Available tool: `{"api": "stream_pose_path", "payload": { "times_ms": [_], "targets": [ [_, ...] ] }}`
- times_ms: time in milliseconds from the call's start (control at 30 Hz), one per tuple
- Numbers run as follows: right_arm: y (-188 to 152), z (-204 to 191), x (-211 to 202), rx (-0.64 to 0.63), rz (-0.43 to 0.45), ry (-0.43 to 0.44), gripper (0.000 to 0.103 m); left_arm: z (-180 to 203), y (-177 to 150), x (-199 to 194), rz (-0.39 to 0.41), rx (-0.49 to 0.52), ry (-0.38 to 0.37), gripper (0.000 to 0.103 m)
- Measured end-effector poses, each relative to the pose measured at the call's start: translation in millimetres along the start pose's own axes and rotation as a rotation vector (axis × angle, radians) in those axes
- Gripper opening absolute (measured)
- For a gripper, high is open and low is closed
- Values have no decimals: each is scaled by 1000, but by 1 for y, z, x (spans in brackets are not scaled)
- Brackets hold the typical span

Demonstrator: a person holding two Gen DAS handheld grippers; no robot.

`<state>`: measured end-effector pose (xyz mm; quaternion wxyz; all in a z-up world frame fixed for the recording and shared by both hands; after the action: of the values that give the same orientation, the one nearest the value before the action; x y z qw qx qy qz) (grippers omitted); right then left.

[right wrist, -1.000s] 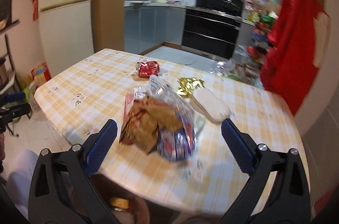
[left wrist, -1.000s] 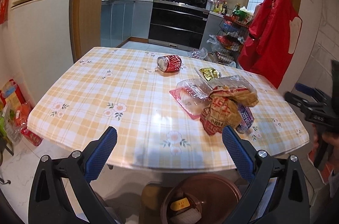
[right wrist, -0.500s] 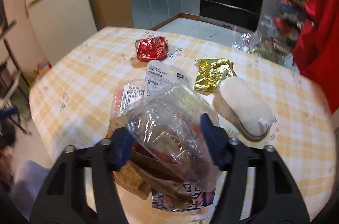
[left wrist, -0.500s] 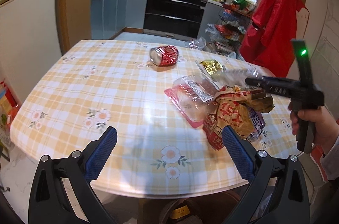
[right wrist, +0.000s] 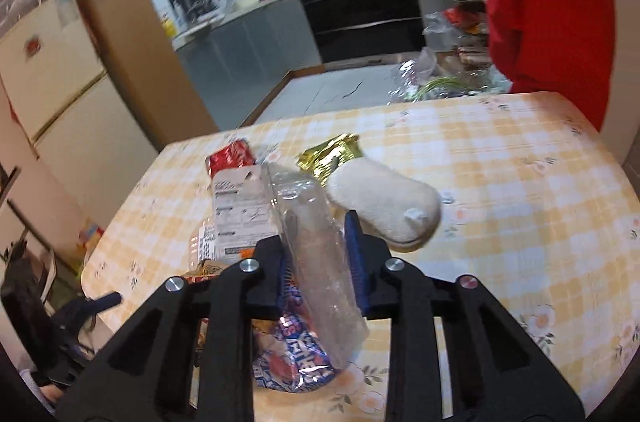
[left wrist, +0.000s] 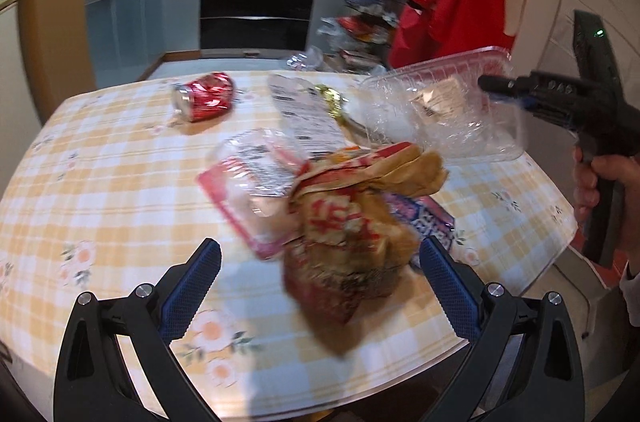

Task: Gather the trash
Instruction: 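Grasp the clear plastic container with the right tool, then grasp the brown paper bag with the left tool while the right tool holds the container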

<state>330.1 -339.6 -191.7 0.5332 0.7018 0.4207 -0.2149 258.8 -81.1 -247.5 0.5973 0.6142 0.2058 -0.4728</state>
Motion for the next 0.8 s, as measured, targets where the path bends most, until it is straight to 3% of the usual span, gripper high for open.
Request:
{"api": "stream_pose_path", "payload": {
  "times_ms": [367, 433, 500, 567, 700, 800],
  "targets": [
    [-26, 53, -36, 167, 41, -22, 24, 6, 4, 61, -119, -14, -17, 97],
    [-32, 60, -42, 186, 50, -27, 24, 5, 3, 66, -135, -25, -29, 87],
    [-37, 62, -48, 190, 56, -34, 24, 9, 3, 67, -139, -22, -70, 60],
    [-43, 63, -56, 187, 68, -48, 24, 9, 3, 61, -134, -20, -61, 47],
    [-52, 62, -73, 196, 94, -52, 24, 10, 3, 41, -117, -5, -53, 39],
    [-59, 59, -84, 203, 107, -46, 24, 12, 4, 16, -77, 23, -40, 39]
  ]
}}
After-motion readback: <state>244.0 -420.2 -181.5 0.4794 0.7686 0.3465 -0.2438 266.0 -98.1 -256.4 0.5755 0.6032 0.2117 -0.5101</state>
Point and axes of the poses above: each gripper's, at about its wrist camera, not at the fingertips, and x roughly the way its jaws point, z to its right, y to its top, the point moved 10 cm from there along x, roughly the way its jaws point, and after that the axes turned 13 degrees about -z, right-handed, at the moved point
